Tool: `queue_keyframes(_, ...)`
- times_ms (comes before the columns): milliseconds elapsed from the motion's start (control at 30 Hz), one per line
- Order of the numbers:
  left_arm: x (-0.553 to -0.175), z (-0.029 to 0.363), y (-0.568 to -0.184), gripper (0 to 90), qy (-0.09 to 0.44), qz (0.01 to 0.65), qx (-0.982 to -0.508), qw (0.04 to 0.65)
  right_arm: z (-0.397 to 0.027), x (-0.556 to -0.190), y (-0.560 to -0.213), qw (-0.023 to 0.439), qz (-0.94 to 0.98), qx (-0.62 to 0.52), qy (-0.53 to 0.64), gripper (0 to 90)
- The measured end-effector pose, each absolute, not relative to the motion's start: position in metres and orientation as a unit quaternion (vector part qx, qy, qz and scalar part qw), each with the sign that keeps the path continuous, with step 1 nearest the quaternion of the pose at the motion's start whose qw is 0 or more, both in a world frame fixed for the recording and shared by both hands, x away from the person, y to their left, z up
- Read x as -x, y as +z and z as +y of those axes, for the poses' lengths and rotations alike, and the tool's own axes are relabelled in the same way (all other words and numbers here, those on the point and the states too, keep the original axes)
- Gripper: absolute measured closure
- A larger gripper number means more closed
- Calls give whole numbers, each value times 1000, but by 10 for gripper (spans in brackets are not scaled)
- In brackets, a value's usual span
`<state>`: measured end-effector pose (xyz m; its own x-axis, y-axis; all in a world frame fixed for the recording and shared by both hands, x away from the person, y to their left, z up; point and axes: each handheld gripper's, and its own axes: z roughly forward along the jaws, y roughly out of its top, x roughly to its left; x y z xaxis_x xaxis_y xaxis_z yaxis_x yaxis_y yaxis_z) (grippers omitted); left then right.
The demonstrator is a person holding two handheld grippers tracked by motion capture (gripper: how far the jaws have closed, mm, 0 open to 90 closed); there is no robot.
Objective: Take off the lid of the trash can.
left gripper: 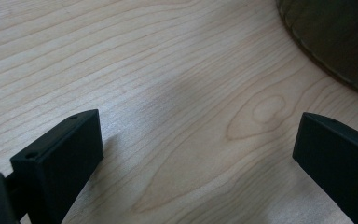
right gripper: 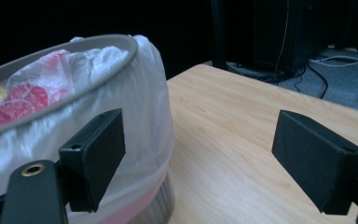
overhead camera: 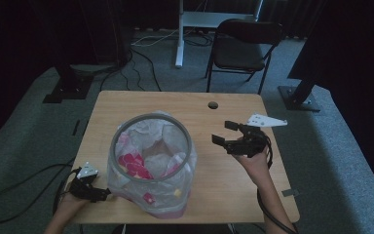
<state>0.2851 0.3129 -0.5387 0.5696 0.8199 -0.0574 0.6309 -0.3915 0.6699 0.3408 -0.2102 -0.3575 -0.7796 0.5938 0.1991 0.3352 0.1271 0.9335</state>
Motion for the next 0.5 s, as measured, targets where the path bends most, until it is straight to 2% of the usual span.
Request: queue_keyframes(500, -283, 314, -540, 17, 140, 437, -826, 326, -176, -358, -316, 107, 748, -278, 593, 209)
